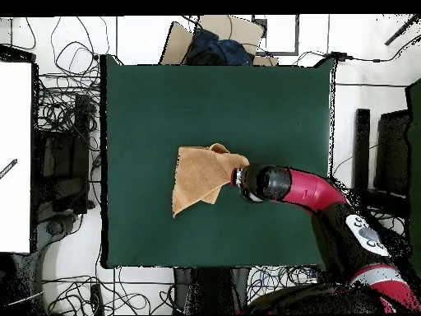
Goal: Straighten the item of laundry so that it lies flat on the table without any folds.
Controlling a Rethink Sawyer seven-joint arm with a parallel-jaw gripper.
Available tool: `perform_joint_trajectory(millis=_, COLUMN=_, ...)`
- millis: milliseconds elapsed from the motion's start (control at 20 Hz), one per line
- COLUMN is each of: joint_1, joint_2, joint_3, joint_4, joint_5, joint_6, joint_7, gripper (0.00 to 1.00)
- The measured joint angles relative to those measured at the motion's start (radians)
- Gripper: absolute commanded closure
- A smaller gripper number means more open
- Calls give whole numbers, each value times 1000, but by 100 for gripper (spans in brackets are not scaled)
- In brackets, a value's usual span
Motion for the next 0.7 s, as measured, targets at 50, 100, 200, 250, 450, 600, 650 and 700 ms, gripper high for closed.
perform_joint_trajectory(millis=50, joint_1=0, joint_2=0, joint_3=0, joint_4=-1, joint_5=1, joint_6=0, joint_7=0, gripper=0)
perform_joint_trajectory(millis=100, joint_1=0, joint_2=0, joint_3=0, joint_4=-2, joint_5=3, joint_6=0, joint_7=0, gripper=0)
perform_joint_trajectory(millis=200, joint_1=0, joint_2=0, joint_3=0, joint_4=-3, joint_5=5, joint_6=0, joint_7=0, gripper=0)
perform_joint_trajectory(millis=250, joint_1=0, joint_2=0, joint_3=0, joint_4=-2, joint_5=6, joint_6=0, joint_7=0, gripper=0)
perform_joint_trajectory(millis=450, joint_1=0, joint_2=0, joint_3=0, joint_4=-2, joint_5=10, joint_6=0, joint_7=0, gripper=0)
perform_joint_trajectory(millis=600, joint_1=0, joint_2=-1, joint_3=0, joint_4=-2, joint_5=11, joint_6=0, joint_7=0, gripper=0)
perform_joint_trajectory(millis=650, joint_1=0, joint_2=-1, joint_3=0, joint_4=-2, joint_5=11, joint_6=0, joint_7=0, gripper=0)
perform_joint_trajectory(millis=700, joint_1=0, joint_2=-1, joint_3=0, joint_4=-2, joint_5=11, joint_6=0, joint_7=0, gripper=0)
